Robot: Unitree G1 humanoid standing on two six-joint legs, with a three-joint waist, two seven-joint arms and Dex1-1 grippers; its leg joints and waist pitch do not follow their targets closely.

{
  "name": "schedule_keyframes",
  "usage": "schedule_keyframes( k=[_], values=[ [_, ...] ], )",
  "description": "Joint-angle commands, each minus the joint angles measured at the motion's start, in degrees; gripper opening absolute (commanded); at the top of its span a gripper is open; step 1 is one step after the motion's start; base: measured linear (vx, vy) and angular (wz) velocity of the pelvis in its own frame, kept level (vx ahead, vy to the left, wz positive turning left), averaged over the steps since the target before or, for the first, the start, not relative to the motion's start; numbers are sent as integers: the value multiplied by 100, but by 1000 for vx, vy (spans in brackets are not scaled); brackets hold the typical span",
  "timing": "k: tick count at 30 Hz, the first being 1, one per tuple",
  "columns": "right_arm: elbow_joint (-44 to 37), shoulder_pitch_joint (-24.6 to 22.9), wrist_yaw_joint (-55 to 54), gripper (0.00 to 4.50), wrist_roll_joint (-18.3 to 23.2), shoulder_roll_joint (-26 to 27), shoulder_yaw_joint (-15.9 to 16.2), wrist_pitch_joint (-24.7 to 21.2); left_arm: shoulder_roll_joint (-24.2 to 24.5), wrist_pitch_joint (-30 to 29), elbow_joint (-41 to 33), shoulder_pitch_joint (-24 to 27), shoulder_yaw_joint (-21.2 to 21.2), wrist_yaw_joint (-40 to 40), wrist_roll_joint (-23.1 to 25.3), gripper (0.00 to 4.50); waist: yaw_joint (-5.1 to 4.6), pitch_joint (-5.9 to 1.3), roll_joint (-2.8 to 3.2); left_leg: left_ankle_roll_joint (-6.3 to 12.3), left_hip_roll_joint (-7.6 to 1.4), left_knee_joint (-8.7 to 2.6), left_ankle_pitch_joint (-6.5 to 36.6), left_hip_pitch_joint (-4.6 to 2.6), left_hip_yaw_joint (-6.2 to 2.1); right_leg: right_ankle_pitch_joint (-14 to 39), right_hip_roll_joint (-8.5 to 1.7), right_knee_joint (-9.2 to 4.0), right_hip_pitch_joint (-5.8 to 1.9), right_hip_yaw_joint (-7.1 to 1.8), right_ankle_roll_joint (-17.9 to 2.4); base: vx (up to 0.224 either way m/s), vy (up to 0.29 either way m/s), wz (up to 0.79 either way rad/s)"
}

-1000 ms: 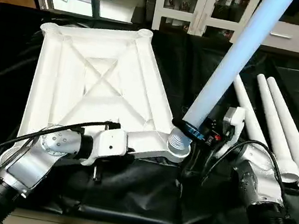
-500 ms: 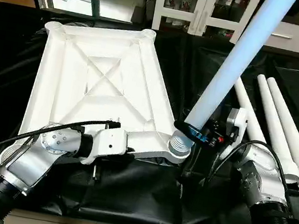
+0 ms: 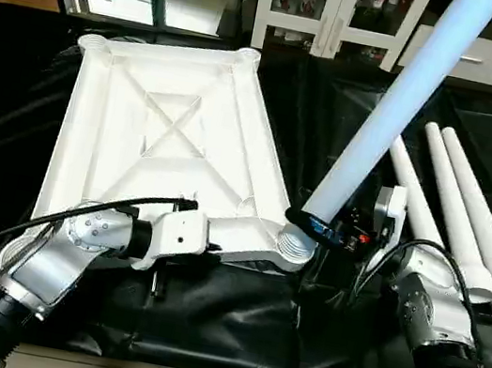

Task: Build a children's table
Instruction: Insert table leg to table base

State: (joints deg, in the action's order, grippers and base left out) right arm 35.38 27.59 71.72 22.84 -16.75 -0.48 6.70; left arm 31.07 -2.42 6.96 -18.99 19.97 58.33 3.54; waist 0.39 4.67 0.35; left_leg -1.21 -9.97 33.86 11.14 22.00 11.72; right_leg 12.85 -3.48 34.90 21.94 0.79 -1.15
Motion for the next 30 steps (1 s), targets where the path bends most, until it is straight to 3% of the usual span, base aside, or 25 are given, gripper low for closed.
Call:
schedule_keyframes(
  k=[1, 7, 12, 16, 18, 21, 30],
  values=[
    [290, -241, 105, 185, -410, -55, 312, -20, 16, -71, 220, 32, 234, 20, 178, 1, -37, -207, 12, 82, -408, -546, 1606, -178, -182, 1243, -431, -481, -17, -232, -1257, 0, 0, 0],
    [627, -235, -269, 185, -734, -71, 383, 224, 25, -79, 209, 54, 223, 34, 185, 1, -46, -181, 11, -14, -407, -570, 1858, -184, -194, 1606, -438, -518, 8, -241, -1163, 0, 0, 0],
    [776, -286, -656, 185, -855, -72, 350, 126, 55, -85, 181, 101, 202, 30, 192, 1, -77, -137, 4, -284, -402, -622, 2622, -249, -254, 2546, -446, -609, 85, -258, -890, 0, 0, 0],
    [767, -300, -704, 185, -778, -47, 303, 16, 59, -83, 181, 106, 200, 30, 194, 1, -87, -192, 7, -308, -406, -656, 2444, -245, -250, 1969, -418, -588, 50, -242, -916, 0, 0, 0],
    [773, -302, -711, 185, -738, -38, 287, -15, 61, -81, 181, 107, 201, 30, 196, 1, -88, -186, -4, -285, -403, -655, 2397, -241, -227, 1735, -404, -581, 54, -249, -979, 0, 0, 0],
    [770, -343, -823, 185, -491, 51, 90, -189, 63, -79, 173, 113, 207, 24, 204, 1, -79, -191, -7, -274, -403, -647, 2453, -255, -214, 1833, -422, -599, 59, -264, -998, 0, 0, 0],
    [497, -657, -1001, 185, -179, 209, -63, -380, 80, -69, 175, 124, 208, 15, 227, 1, -63, -219, -7, -297, -410, -658, 2432, -265, -213, 1793, -416, -600, 55, -263, -984, 0, 0, 0]
  ],
)
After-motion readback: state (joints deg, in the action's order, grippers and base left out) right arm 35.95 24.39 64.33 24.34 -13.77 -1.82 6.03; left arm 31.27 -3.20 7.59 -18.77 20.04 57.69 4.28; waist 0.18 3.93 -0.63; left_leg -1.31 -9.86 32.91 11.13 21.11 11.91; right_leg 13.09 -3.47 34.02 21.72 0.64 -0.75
